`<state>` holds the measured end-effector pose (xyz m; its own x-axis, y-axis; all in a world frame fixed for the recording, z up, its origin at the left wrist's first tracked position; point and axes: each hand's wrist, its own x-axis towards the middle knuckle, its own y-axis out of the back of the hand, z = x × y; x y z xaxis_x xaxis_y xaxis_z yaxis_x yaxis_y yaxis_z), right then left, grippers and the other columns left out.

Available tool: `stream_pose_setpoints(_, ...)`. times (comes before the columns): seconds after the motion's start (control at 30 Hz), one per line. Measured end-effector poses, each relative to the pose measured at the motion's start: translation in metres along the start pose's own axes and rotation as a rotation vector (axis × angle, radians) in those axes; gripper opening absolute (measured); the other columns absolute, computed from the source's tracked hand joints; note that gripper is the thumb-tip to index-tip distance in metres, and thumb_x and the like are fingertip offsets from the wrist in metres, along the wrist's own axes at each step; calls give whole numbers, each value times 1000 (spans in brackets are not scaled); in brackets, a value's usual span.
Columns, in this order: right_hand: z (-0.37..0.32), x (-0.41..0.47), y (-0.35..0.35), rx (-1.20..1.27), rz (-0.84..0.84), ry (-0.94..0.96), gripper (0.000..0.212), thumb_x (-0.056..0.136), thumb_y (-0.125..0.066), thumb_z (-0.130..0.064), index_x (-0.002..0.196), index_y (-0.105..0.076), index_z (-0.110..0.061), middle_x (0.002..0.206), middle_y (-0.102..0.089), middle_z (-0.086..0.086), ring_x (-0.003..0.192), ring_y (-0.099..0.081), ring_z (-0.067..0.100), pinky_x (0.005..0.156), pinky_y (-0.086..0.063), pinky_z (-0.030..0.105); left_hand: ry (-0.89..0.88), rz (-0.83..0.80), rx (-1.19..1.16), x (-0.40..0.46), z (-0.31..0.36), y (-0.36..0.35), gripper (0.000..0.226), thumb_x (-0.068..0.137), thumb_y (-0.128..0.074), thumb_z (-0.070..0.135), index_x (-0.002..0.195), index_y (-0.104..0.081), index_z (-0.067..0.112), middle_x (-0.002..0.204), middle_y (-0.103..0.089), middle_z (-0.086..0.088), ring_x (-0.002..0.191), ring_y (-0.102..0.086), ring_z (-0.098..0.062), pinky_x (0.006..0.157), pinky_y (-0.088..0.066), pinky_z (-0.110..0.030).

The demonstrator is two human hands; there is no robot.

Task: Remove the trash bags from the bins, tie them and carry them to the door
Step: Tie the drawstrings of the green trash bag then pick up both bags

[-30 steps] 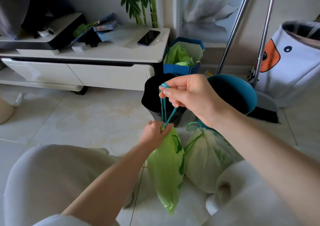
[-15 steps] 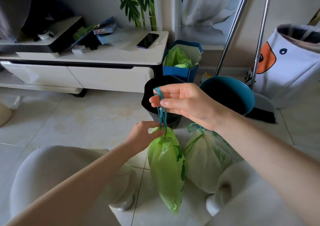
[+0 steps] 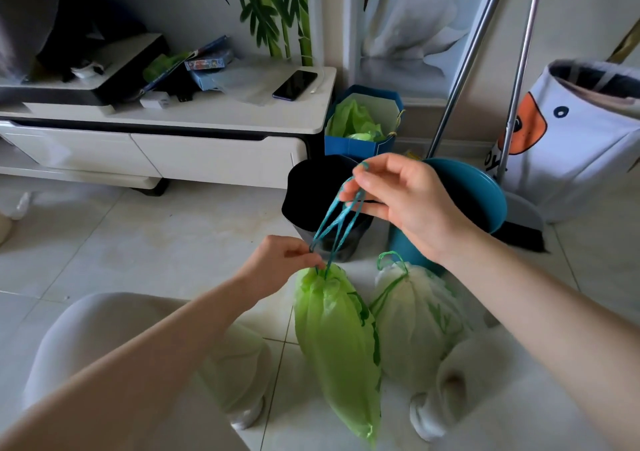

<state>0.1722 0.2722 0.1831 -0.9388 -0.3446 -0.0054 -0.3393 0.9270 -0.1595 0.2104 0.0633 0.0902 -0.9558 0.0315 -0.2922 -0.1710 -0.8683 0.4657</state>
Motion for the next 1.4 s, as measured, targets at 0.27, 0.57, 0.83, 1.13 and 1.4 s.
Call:
stream_pose_setpoints(0.27, 9, 7, 25, -460, 165, 195, 17, 90, -55, -6, 83, -60, -20, 94, -67, 9, 81, -69, 15, 71, -59, 33, 56, 97, -97, 6, -4, -1, 16, 85, -69, 17, 74, -76, 8, 70, -76, -1, 60, -59, -5, 66, -51, -19)
stream_pose_setpoints(0.57, 7, 2, 13, -347, -42, 29, 22, 95, -50, -8, 88, -70, -10, 73, -69, 3, 72, -66, 14, 68, -58, 27, -117, -231, 232, 0, 4, -35, 22, 92, -57, 17, 86, -75, 6, 70, -67, -8, 49, -41, -8, 50, -35, -19)
stream_pose_setpoints(0.83, 13, 9, 13, -309, 0, 7, 20, 95, -51, -7, 95, -71, -9, 83, -73, 7, 86, -72, 19, 76, -60, 37, -147, -392, 401, -1, 5, -37, 21, 90, -60, 27, 103, -73, 16, 79, -64, 3, 67, -50, -10, 66, -44, -26)
stream_pose_setpoints(1.13, 34, 9, 2, -434, -6, -14, 33, 90, -56, -7, 122, -54, -15, 90, -71, 6, 87, -68, 16, 80, -57, 32, -73, -312, 288, 1, 2, -41, 26, 88, -64, 32, 77, -74, 11, 74, -71, -4, 50, -44, -5, 50, -36, -17)
stream_pose_setpoints(1.4, 85, -9, -1, -1160, -386, -337, 34, 94, -50, -33, 124, -53, -19, 108, -66, 5, 91, -61, 20, 77, -50, 35, 4, -231, 21, 4, 0, -33, 16, 88, -65, 15, 82, -75, 4, 72, -73, 2, 71, -62, -10, 82, -54, -33)
